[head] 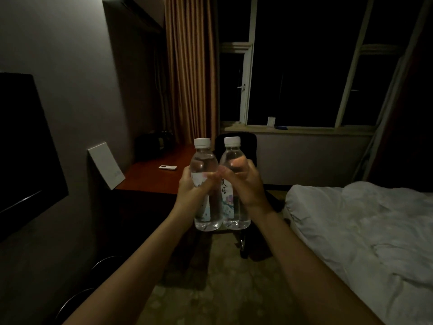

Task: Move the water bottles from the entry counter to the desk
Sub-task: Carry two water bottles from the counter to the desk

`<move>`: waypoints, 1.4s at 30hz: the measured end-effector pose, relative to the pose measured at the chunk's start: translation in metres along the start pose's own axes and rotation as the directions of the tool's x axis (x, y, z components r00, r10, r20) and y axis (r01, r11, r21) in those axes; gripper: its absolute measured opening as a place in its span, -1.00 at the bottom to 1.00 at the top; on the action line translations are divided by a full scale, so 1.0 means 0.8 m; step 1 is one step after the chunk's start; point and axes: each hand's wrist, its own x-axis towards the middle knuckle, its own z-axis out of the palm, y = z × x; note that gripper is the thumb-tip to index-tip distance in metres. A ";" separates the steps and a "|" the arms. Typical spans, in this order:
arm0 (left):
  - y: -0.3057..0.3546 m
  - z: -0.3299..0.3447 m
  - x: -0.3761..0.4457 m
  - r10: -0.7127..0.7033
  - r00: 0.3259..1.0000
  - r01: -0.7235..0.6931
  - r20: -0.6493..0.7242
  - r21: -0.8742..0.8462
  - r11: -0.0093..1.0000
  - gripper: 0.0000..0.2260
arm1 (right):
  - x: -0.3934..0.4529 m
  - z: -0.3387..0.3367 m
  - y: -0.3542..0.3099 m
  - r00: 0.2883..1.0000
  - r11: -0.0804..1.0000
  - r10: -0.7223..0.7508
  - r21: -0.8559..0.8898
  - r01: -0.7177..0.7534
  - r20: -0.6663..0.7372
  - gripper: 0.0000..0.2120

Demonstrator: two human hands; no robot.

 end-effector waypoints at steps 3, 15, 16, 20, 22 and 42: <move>-0.044 0.031 0.079 0.017 0.999 -0.017 -0.033 0.010 1.000 -0.41 | 0.088 -0.031 0.037 0.998 1.000 -0.006 0.031 0.004 0.062 -0.66; -0.174 0.088 0.378 0.031 0.982 -0.015 -0.188 0.086 0.996 -0.46 | 0.428 -0.065 0.156 0.976 0.999 0.005 -0.033 0.002 0.218 -0.53; -0.184 0.086 0.402 0.036 0.979 -0.018 -0.201 0.091 0.996 -0.45 | 0.455 -0.061 0.168 0.974 1.000 -0.002 -0.024 0.008 0.228 -0.53; -0.228 0.071 0.497 0.048 0.967 -0.022 -0.250 0.104 0.994 -0.46 | 0.558 -0.039 0.221 0.961 0.999 -0.034 0.021 0.030 0.275 -0.58; -0.252 0.059 0.545 0.055 0.965 -0.028 -0.255 0.111 0.993 -0.47 | 0.607 -0.024 0.247 0.956 0.998 -0.037 0.063 0.019 0.291 -0.58; -0.416 -0.119 0.955 0.152 0.874 -0.003 -0.462 0.308 0.951 -0.59 | 1.047 0.201 0.449 0.838 0.984 -0.083 0.178 -0.017 0.539 -0.67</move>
